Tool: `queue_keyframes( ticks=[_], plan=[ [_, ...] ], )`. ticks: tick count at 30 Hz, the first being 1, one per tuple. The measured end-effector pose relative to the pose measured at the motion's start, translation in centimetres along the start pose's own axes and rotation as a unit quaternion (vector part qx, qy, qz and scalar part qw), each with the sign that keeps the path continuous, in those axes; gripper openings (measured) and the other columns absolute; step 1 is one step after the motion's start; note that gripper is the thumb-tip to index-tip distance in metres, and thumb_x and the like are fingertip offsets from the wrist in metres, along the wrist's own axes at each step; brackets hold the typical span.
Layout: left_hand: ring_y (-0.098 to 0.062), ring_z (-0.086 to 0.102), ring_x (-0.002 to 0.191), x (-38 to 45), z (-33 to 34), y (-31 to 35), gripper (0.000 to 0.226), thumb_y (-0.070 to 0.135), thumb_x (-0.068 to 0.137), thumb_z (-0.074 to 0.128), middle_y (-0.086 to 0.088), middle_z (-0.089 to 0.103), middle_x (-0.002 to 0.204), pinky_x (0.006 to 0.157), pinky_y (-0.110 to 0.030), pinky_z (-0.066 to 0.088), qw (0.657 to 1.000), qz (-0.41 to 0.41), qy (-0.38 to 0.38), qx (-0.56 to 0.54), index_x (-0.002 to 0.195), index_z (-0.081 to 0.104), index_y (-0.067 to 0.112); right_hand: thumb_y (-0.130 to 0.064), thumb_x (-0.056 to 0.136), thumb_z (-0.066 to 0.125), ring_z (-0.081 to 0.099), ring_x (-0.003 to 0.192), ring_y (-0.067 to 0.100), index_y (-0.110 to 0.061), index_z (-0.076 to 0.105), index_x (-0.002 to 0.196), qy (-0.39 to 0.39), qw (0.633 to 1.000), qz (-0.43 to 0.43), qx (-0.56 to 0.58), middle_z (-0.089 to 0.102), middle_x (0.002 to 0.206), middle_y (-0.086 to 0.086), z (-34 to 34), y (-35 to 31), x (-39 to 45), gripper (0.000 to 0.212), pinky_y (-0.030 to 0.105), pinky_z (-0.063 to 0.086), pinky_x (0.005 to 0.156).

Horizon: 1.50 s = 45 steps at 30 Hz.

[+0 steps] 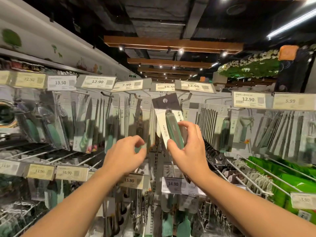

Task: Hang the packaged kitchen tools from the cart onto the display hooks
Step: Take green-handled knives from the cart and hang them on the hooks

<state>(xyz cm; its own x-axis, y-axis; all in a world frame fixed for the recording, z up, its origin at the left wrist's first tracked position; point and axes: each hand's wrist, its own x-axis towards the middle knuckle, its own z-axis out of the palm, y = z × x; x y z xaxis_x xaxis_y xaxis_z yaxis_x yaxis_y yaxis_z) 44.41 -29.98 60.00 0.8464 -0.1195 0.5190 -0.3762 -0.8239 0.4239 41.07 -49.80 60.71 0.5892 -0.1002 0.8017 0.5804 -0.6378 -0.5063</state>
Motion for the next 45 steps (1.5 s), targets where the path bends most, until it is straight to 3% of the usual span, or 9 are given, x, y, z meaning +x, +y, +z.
queue_keyframes(
  ticks=[8,14,17,22,26,30,38,42,45],
  plan=[
    [-0.013,0.064,0.101,0.1,0.3,-0.7,0.033,0.053,0.1,0.053,0.012,0.061,0.125,0.085,-0.038,0.057,0.989,0.007,-0.061,0.132,0.127,0.06,0.035,-0.022,0.092,0.069,0.047,0.107,0.001,-0.02,0.049,0.138,-0.022,0.997,0.08,-0.009,0.047,0.127,-0.007,1.1,-0.5,2.3,0.051,0.013,0.035,0.091],
    [-0.015,0.062,0.102,0.8,1.0,-0.8,0.035,0.051,0.101,0.052,0.011,0.06,0.12,0.078,-0.032,0.051,0.989,0.029,-0.057,0.136,0.131,0.059,0.033,-0.029,0.089,0.071,0.05,0.07,0.015,-0.019,0.051,0.088,-0.06,0.981,0.176,-0.055,0.054,0.093,0.005,3.0,1.3,5.0,0.022,0.027,0.039,0.056],
    [-0.016,0.063,0.107,1.4,1.2,-0.9,0.037,0.048,0.101,0.051,0.009,0.06,0.121,0.08,-0.032,0.052,0.989,0.04,-0.054,0.13,0.133,0.059,0.031,-0.022,0.089,0.07,0.062,0.068,0.024,-0.009,0.067,0.115,-0.076,0.972,0.219,-0.04,0.065,0.087,0.012,3.6,2.5,6.3,0.03,0.043,0.057,0.06],
    [-0.017,0.063,0.108,2.4,1.9,-1.3,0.037,0.047,0.101,0.052,0.009,0.062,0.122,0.078,-0.032,0.049,0.992,0.043,-0.037,0.109,0.133,0.059,0.031,-0.007,0.096,0.063,0.049,0.041,0.004,-0.035,0.047,0.151,-0.101,0.96,0.253,0.061,0.062,0.117,0.005,4.9,4.4,7.5,0.064,0.02,0.041,0.043],
    [-0.018,0.063,0.103,2.5,2.3,-1.9,0.034,0.047,0.101,0.053,0.009,0.061,0.115,0.076,-0.032,0.049,0.993,0.043,-0.031,0.11,0.129,0.061,0.03,0.004,0.095,0.06,0.047,0.051,-0.004,-0.032,0.047,0.151,-0.098,0.946,0.29,0.105,0.056,0.147,0.006,5.7,5.6,8.5,0.067,0.01,0.038,0.043],
    [-0.02,0.065,0.104,2.2,2.5,-2.8,0.033,0.049,0.1,0.054,0.008,0.064,0.114,0.081,-0.036,0.055,0.993,0.037,-0.031,0.109,0.124,0.064,0.03,0.006,0.094,0.057,0.046,0.065,0.002,-0.033,0.046,0.152,-0.114,0.95,0.277,0.092,0.048,0.155,0.006,6.3,6.3,8.9,0.071,0.02,0.045,0.056],
    [-0.018,0.06,0.095,-0.2,2.5,-3.0,0.028,0.042,0.098,0.057,0.007,0.059,0.103,0.075,-0.033,0.049,0.992,0.001,-0.04,0.116,0.118,0.067,0.026,-0.007,0.095,0.06,0.055,0.063,0.014,-0.024,0.056,0.139,-0.135,0.946,0.292,0.031,0.06,0.088,-0.005,5.1,5.8,7.3,0.047,0.025,0.047,0.06],
    [-0.017,0.059,0.102,-1.8,1.4,-1.2,0.023,0.041,0.097,0.056,0.01,0.056,0.097,0.092,-0.038,0.048,0.987,0.009,0.025,0.156,0.108,0.069,0.025,-0.016,0.097,0.06,0.06,0.071,0.015,-0.02,0.061,0.127,-0.179,0.958,0.22,-0.043,0.066,0.096,0.002,2.6,3.7,5.3,0.03,0.017,0.04,0.05],
    [-0.019,0.061,0.101,-3.0,0.5,1.5,0.024,0.04,0.097,0.057,0.005,0.062,0.102,0.087,-0.039,0.054,0.99,-0.018,0.016,0.137,0.109,0.068,0.023,-0.017,0.096,0.062,0.06,0.097,0.016,-0.017,0.064,0.125,-0.214,0.96,0.177,-0.042,0.066,0.116,0.0,0.1,2.0,3.7,0.029,0.017,0.045,0.077]
  ],
)
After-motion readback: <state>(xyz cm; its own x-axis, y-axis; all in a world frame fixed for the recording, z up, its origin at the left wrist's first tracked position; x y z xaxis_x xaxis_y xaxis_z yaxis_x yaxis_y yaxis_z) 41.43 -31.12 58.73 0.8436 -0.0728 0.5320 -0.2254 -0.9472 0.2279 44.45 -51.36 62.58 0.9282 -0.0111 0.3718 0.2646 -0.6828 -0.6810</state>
